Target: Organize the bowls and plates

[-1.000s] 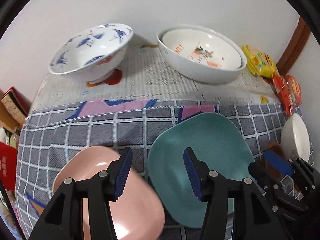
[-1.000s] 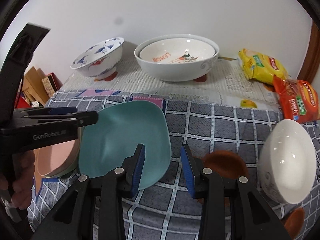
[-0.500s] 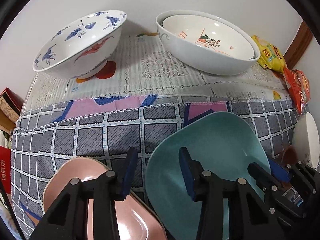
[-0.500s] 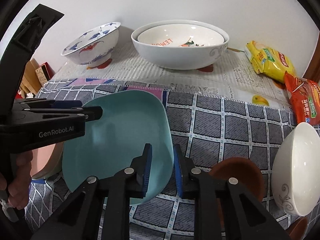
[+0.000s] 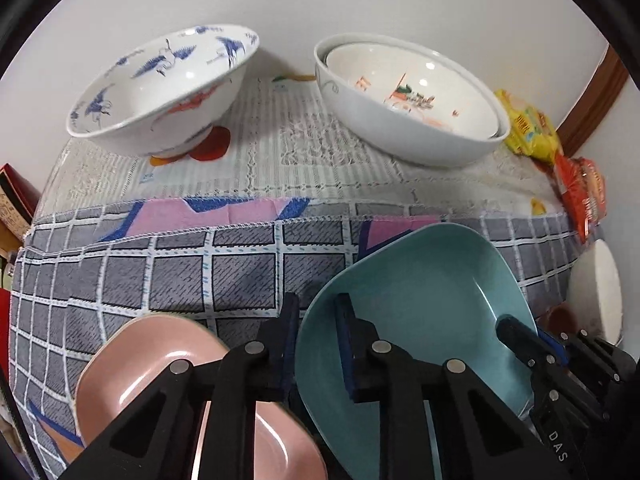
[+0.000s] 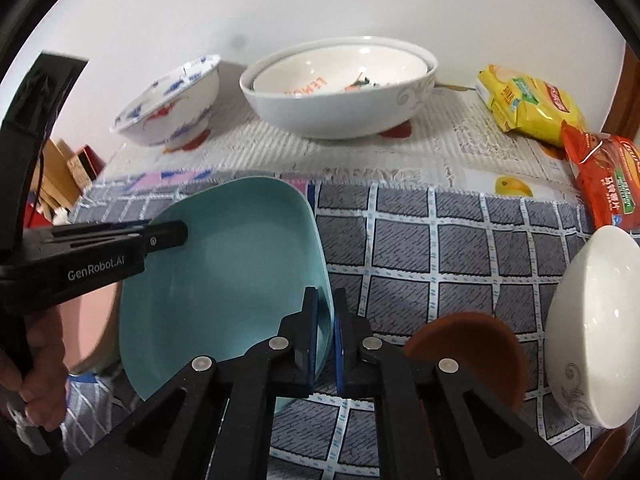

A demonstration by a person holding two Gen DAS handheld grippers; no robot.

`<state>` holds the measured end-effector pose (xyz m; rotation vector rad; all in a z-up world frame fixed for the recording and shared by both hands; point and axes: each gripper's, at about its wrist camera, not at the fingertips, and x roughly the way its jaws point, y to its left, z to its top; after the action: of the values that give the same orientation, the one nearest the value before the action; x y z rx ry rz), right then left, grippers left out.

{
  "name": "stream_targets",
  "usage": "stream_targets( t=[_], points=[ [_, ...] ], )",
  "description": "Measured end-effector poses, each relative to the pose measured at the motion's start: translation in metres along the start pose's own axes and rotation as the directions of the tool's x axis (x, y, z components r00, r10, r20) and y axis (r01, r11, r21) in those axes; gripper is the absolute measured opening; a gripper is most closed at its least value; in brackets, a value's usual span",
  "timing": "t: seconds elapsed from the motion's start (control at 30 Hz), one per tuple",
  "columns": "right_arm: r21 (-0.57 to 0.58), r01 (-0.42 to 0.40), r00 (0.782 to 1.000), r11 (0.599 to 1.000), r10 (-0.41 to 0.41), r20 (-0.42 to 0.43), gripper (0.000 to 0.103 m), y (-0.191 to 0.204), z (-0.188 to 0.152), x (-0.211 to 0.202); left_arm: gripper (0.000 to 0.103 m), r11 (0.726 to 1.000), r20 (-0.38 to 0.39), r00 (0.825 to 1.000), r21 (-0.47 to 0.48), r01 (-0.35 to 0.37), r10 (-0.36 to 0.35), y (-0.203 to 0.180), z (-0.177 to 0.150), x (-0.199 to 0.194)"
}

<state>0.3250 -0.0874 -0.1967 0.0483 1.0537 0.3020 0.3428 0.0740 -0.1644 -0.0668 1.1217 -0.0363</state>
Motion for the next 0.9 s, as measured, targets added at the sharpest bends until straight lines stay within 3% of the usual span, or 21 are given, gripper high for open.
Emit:
stream_targets(
  t=[0.5, 0.9],
  points=[
    [0.029, -0.019, 0.994, 0.999, 0.016, 0.109, 0.006, 0.014, -0.011, -0.087, 0.016, 1.000, 0.106, 0.994, 0.005, 0.002, -0.003, -0.006, -0.031, -0.089],
    [0.008, -0.056, 0.988, 0.998, 0.054, 0.143, 0.006, 0.056, -0.029, -0.123, 0.016, 0.999, 0.150, 0.989, -0.043, -0.007, 0.013, 0.026, -0.064, -0.133]
  ],
)
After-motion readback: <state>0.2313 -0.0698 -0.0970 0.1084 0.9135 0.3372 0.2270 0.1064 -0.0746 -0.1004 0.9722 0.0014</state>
